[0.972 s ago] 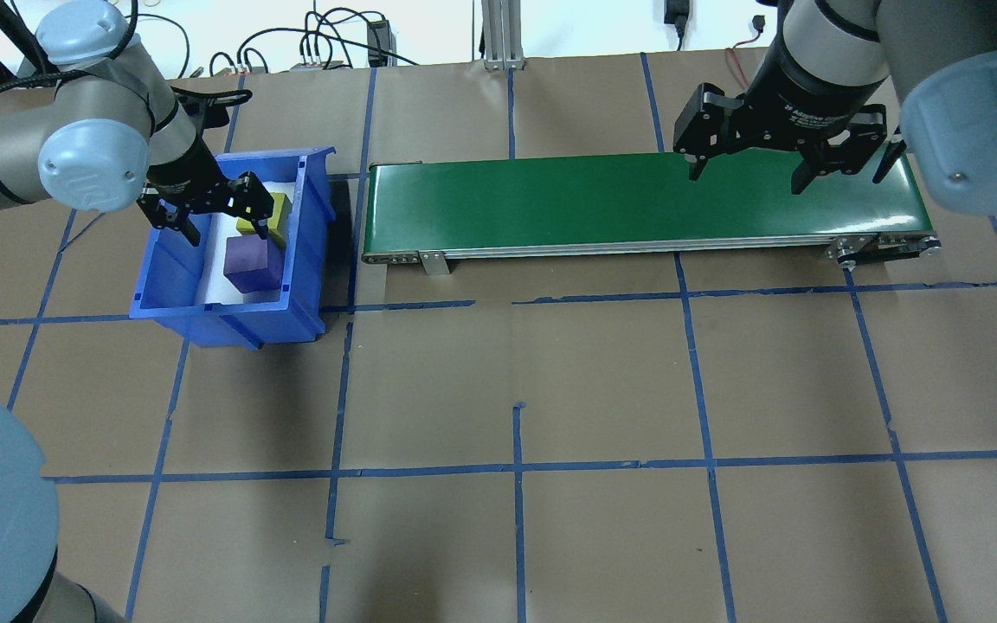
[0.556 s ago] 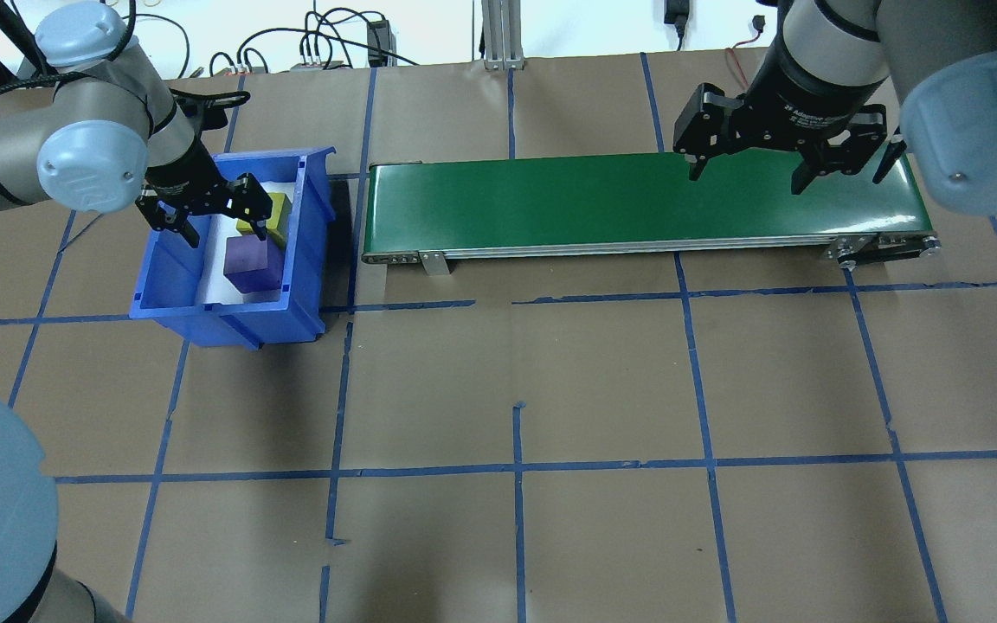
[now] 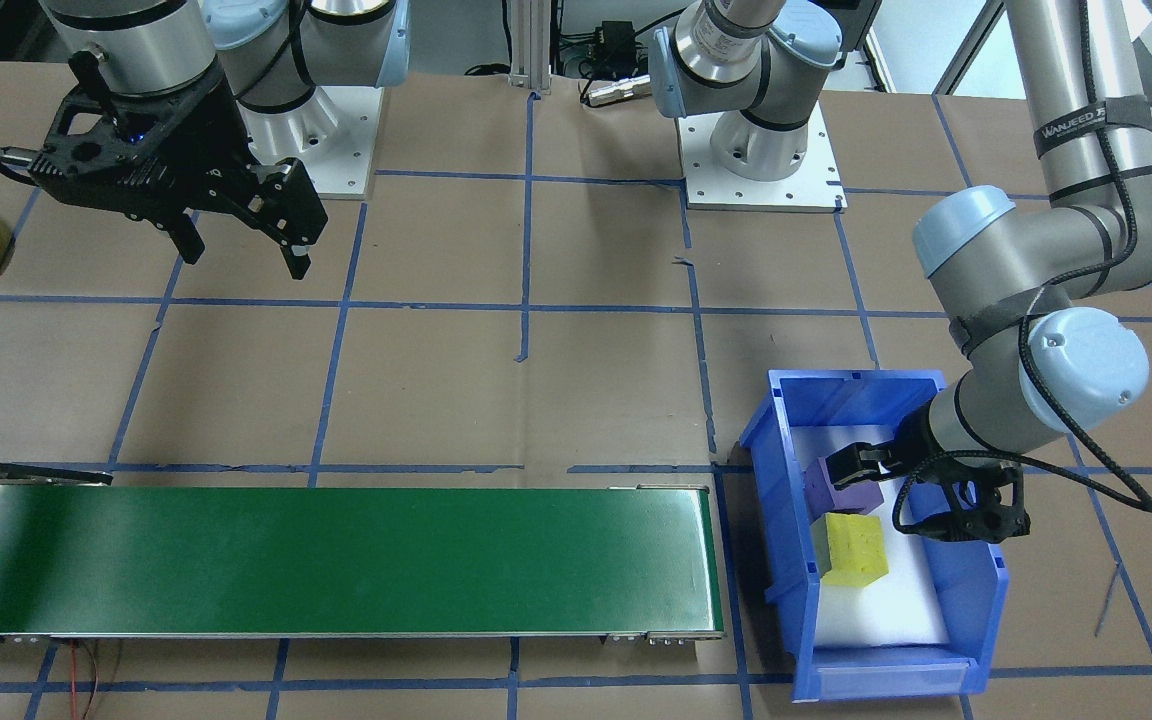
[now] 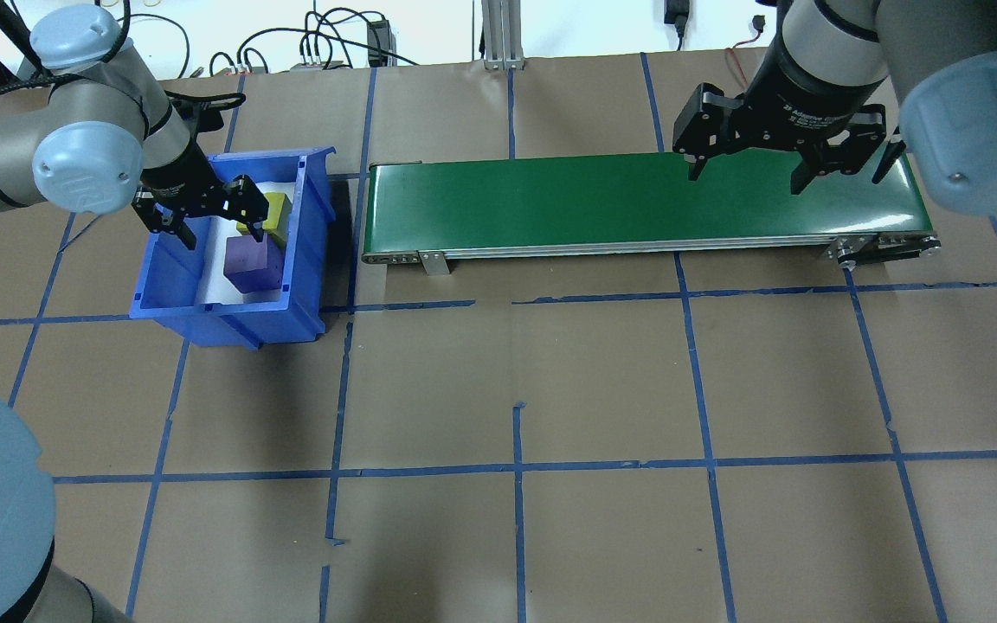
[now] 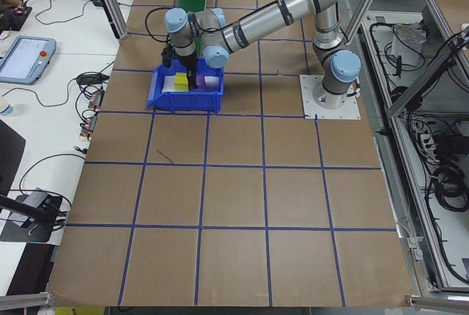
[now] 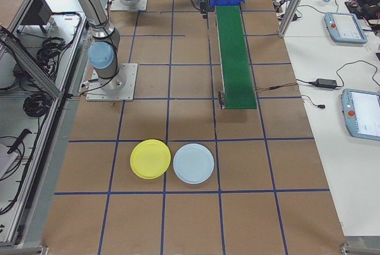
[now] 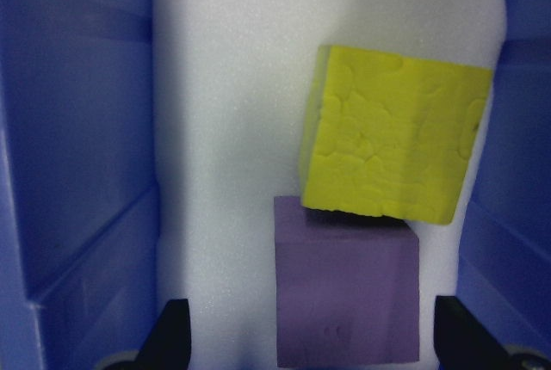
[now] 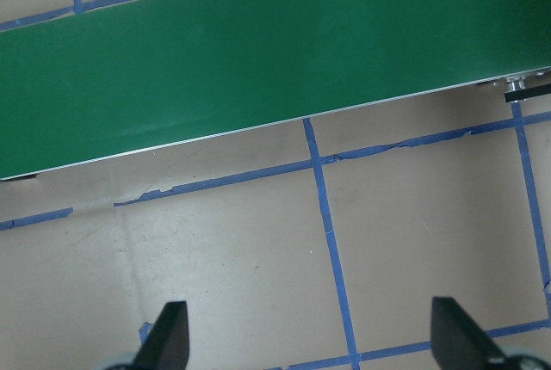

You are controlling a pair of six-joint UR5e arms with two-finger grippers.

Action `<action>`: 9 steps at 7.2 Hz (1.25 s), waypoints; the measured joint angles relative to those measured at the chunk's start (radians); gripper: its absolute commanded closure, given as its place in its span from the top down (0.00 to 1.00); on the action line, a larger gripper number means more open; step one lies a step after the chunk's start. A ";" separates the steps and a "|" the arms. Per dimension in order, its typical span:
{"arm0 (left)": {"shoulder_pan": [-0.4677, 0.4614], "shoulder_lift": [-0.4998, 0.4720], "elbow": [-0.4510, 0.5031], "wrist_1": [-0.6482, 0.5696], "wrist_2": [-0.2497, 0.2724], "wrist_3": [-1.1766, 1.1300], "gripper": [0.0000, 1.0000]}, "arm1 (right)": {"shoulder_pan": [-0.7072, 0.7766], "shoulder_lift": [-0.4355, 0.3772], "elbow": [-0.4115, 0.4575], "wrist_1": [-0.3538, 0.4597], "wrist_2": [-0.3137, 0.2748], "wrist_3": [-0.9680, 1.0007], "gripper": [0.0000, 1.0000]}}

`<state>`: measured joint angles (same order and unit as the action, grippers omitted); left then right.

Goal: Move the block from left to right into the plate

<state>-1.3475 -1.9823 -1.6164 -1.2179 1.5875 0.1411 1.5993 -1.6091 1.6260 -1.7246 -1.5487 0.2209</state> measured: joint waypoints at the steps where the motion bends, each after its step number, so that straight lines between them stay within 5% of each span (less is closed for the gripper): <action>1: 0.000 -0.003 -0.001 0.000 -0.001 0.001 1.00 | 0.000 0.000 0.000 0.000 0.000 0.000 1.00; 9: 0.012 -0.005 -0.009 -0.003 -0.037 -0.002 1.00 | -0.001 -0.001 0.000 0.001 -0.001 -0.001 1.00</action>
<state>-1.3350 -1.9871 -1.6258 -1.2209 1.5507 0.1394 1.5987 -1.6098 1.6260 -1.7240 -1.5497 0.2204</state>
